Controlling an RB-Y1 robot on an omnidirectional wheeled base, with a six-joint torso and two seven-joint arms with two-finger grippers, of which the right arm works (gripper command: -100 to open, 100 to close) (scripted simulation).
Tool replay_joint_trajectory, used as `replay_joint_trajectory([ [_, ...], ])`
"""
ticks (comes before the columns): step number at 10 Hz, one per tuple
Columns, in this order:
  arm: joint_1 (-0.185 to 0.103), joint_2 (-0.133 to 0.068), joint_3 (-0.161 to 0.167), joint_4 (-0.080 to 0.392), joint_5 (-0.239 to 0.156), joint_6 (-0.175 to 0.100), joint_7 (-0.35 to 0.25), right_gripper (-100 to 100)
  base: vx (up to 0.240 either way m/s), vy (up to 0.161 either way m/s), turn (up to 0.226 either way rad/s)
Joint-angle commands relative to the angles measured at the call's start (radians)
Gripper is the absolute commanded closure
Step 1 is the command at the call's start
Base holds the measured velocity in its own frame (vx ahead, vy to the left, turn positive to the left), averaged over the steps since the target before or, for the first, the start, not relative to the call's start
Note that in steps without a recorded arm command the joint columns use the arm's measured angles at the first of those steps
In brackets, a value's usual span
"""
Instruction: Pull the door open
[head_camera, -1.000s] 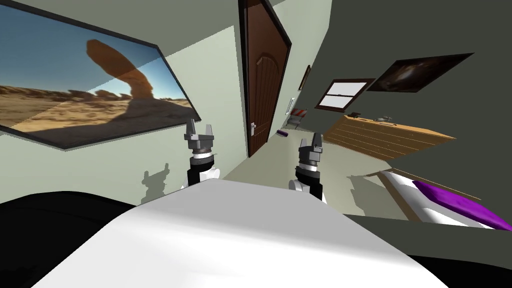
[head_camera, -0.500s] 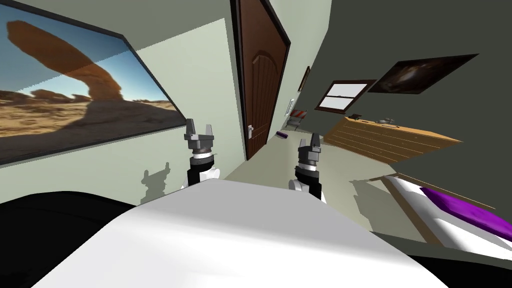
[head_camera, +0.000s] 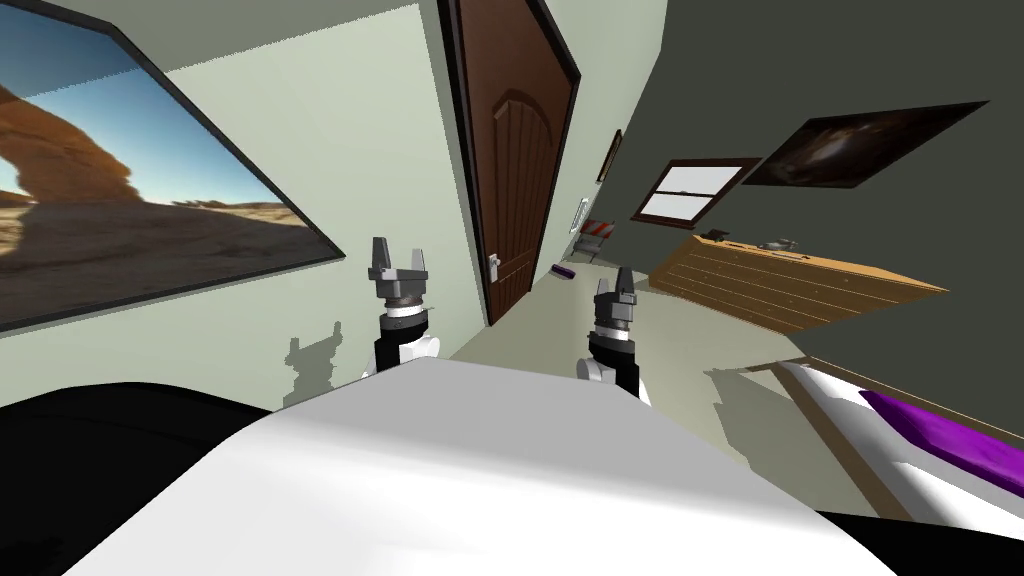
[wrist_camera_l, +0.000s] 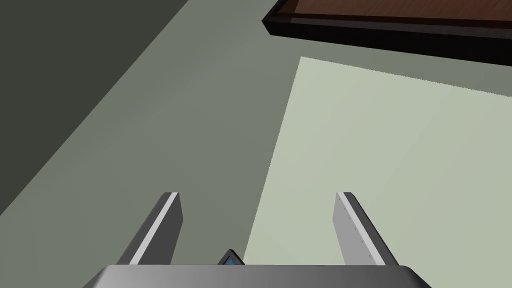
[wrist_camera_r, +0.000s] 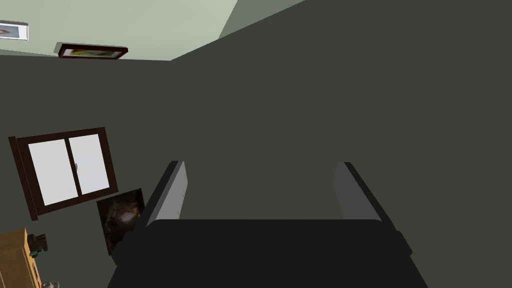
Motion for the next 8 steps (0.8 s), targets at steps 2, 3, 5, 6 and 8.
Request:
replay_joint_trajectory([
  [2,-0.008,-0.007,-0.001,0.014,0.006,-0.001,0.007,-100,0.192,-0.107,0.012],
  [3,-0.012,-0.01,-0.002,0.021,0.009,-0.001,0.01,-100,0.17,-0.114,0.009],
  [5,-0.021,-0.015,-0.003,0.037,0.016,-0.003,0.018,-100,0.158,-0.108,0.018],
  [6,-0.027,-0.018,-0.004,0.047,0.02,-0.003,0.022,-100,0.167,-0.094,0.027],
  [8,-0.038,-0.024,-0.006,0.067,0.028,-0.005,0.032,-100,0.173,-0.109,0.03],
])
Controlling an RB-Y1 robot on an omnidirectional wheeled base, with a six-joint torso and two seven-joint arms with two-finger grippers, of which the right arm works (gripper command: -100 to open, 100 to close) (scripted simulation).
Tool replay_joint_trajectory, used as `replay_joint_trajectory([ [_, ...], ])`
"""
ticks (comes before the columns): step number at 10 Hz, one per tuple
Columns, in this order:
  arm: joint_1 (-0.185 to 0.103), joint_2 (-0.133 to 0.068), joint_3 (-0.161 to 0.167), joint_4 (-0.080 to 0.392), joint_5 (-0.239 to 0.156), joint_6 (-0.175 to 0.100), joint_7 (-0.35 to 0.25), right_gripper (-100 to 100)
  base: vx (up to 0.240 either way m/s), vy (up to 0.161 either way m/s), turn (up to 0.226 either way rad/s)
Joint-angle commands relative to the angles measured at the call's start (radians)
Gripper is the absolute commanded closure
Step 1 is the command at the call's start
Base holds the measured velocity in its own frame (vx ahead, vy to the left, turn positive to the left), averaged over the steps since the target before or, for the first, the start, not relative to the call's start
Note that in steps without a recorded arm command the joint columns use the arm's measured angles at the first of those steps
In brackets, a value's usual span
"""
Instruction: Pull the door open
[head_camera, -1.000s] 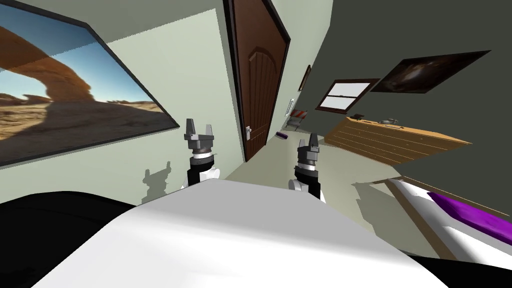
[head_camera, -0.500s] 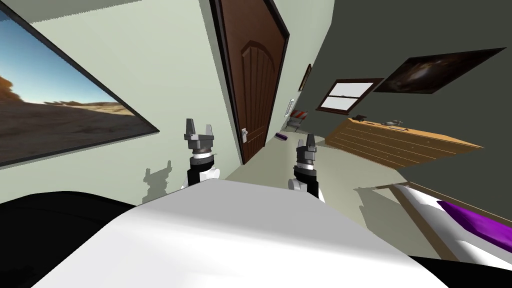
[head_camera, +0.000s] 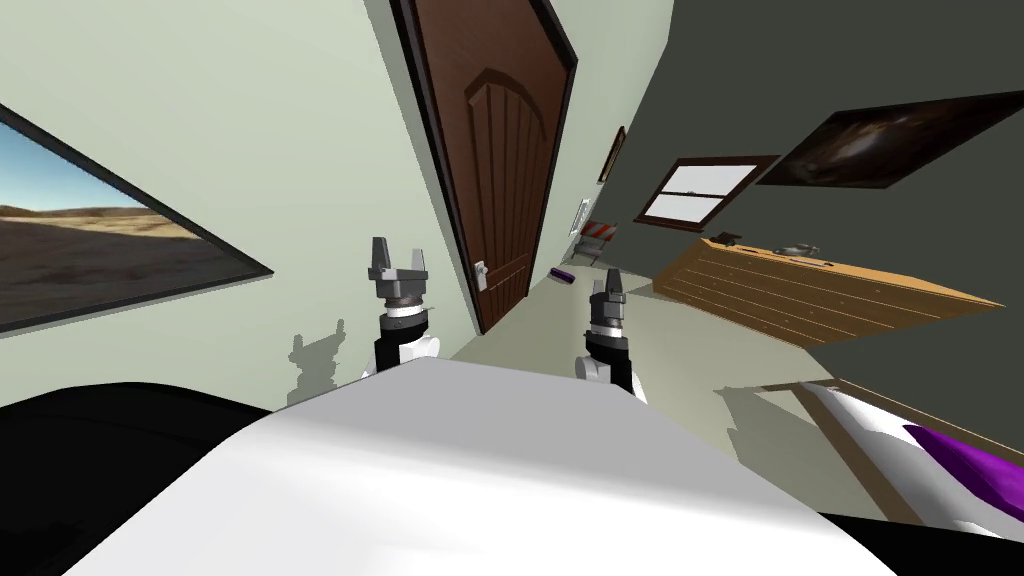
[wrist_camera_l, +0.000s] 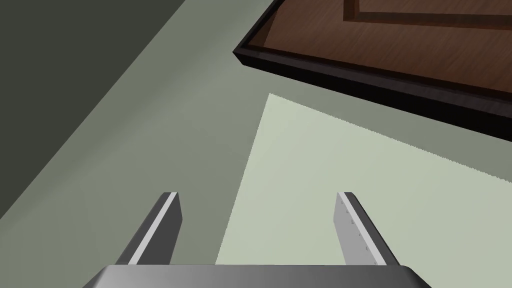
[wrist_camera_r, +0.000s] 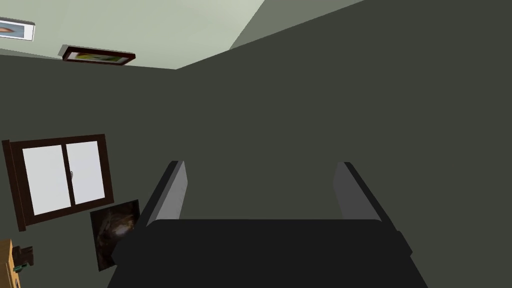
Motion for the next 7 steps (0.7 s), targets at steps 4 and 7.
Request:
replay_joint_trajectory([
  [4,-0.027,-0.016,-0.007,0.049,0.018,-0.005,0.021,-100,0.158,-0.099,0.027],
  [7,-0.059,-0.027,-0.012,0.104,0.041,-0.009,0.047,-100,0.148,-0.113,0.055],
])
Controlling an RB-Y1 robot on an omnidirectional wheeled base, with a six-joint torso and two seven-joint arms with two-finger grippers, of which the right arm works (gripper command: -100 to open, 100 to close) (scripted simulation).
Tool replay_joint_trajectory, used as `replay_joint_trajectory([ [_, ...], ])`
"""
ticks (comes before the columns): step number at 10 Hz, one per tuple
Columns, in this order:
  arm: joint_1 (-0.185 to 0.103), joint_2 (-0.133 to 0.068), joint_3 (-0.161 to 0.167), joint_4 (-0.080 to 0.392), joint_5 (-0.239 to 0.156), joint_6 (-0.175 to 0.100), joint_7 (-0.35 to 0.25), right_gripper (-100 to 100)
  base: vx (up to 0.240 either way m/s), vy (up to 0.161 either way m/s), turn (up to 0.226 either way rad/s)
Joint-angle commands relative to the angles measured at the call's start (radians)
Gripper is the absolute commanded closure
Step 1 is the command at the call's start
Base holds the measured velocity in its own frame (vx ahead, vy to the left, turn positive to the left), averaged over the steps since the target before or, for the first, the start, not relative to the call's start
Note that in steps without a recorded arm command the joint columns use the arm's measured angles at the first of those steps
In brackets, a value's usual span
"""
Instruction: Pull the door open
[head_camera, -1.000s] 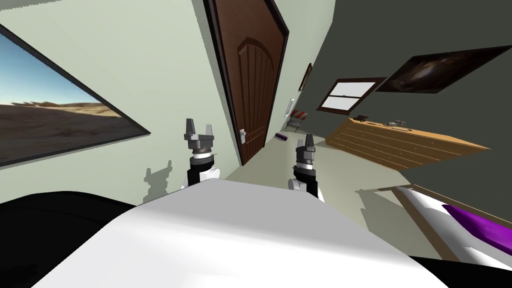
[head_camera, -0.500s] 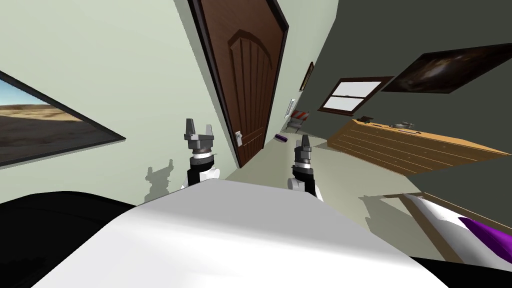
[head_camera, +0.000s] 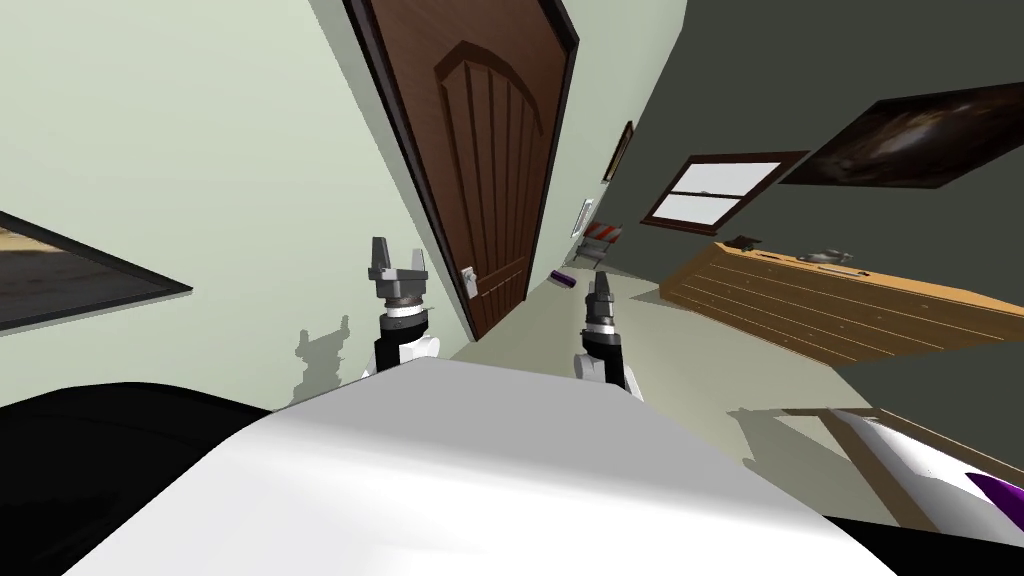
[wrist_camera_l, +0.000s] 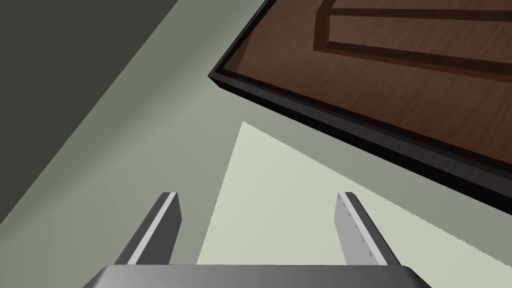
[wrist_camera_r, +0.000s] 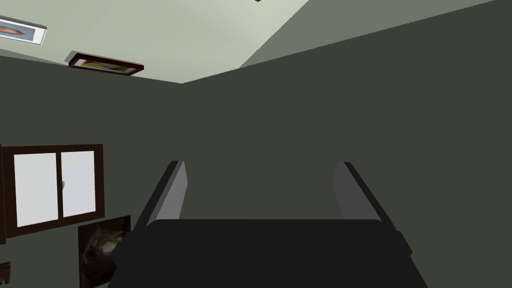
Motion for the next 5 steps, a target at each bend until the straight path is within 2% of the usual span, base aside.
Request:
replay_joint_trajectory([
  [1,-0.017,-0.004,-0.003,0.028,0.01,-0.002,0.012,-100,0.136,-0.132,0.057],
  [3,-0.037,-0.011,-0.006,0.063,0.024,-0.005,0.028,-100,0.119,-0.129,0.049],
  [5,-0.059,-0.016,-0.009,0.102,0.041,-0.008,0.047,-100,0.103,-0.083,0.068],
])
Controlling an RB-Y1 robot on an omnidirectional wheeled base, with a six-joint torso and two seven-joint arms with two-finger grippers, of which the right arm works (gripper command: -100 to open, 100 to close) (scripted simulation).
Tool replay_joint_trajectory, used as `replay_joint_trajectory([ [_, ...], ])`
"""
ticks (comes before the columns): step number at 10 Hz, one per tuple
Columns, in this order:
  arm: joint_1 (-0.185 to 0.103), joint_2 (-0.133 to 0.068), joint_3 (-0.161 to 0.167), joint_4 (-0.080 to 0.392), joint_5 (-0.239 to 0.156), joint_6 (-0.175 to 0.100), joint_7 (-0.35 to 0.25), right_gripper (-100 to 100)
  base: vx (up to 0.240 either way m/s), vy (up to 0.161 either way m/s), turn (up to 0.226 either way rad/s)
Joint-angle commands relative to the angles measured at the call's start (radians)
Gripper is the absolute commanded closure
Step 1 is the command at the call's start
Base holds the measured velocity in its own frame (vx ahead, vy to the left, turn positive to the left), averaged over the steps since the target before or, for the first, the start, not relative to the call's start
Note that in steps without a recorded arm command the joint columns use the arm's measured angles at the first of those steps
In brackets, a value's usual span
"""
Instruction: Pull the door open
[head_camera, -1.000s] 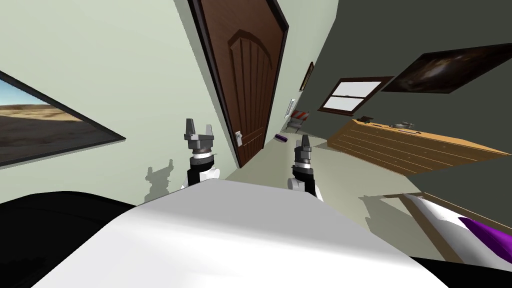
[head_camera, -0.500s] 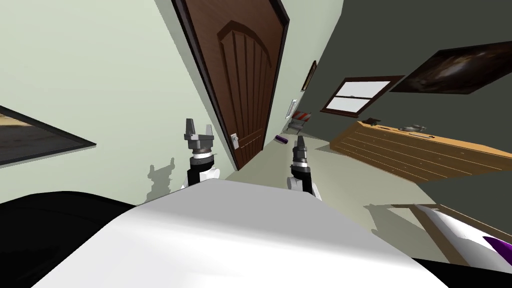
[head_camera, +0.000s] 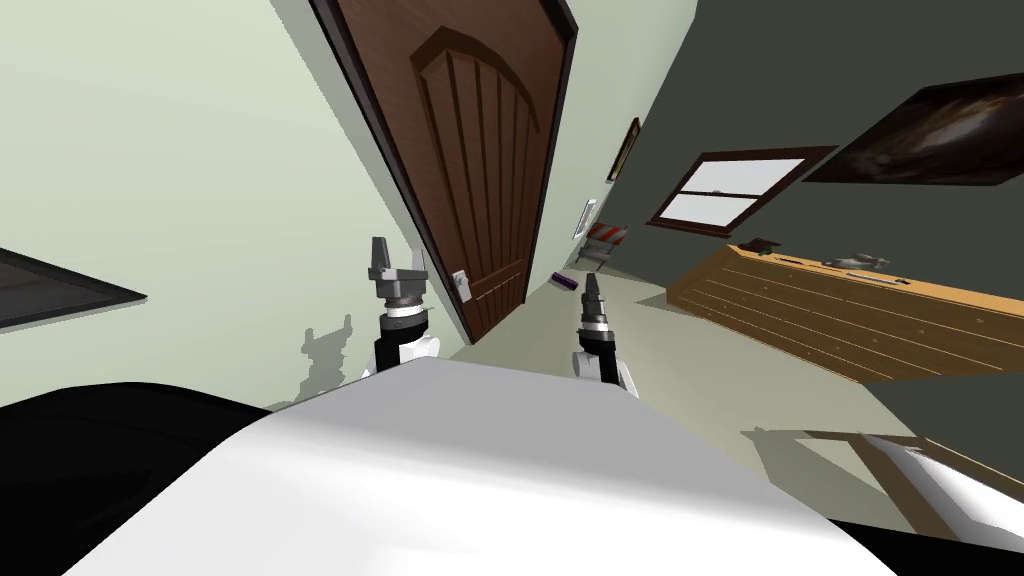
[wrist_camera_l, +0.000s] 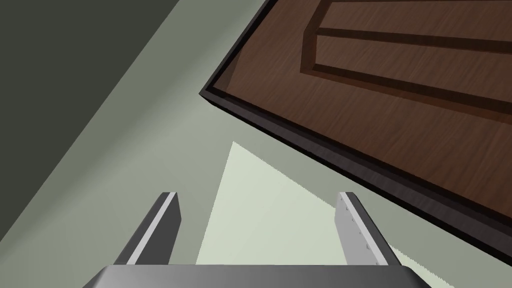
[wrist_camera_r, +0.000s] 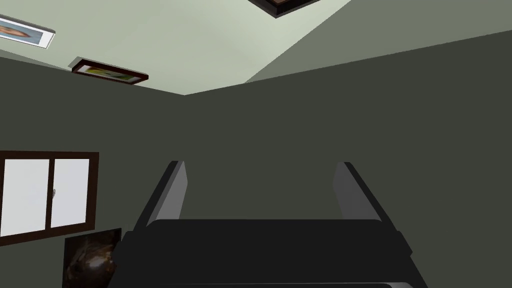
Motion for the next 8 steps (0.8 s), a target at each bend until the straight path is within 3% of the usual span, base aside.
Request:
replay_joint_trajectory([
  [1,-0.017,-0.004,-0.004,0.028,0.009,-0.003,0.011,-100,0.079,-0.051,0.046],
  [8,-0.091,-0.018,-0.015,0.156,0.062,-0.013,0.071,-100,0.056,-0.068,0.065],
])
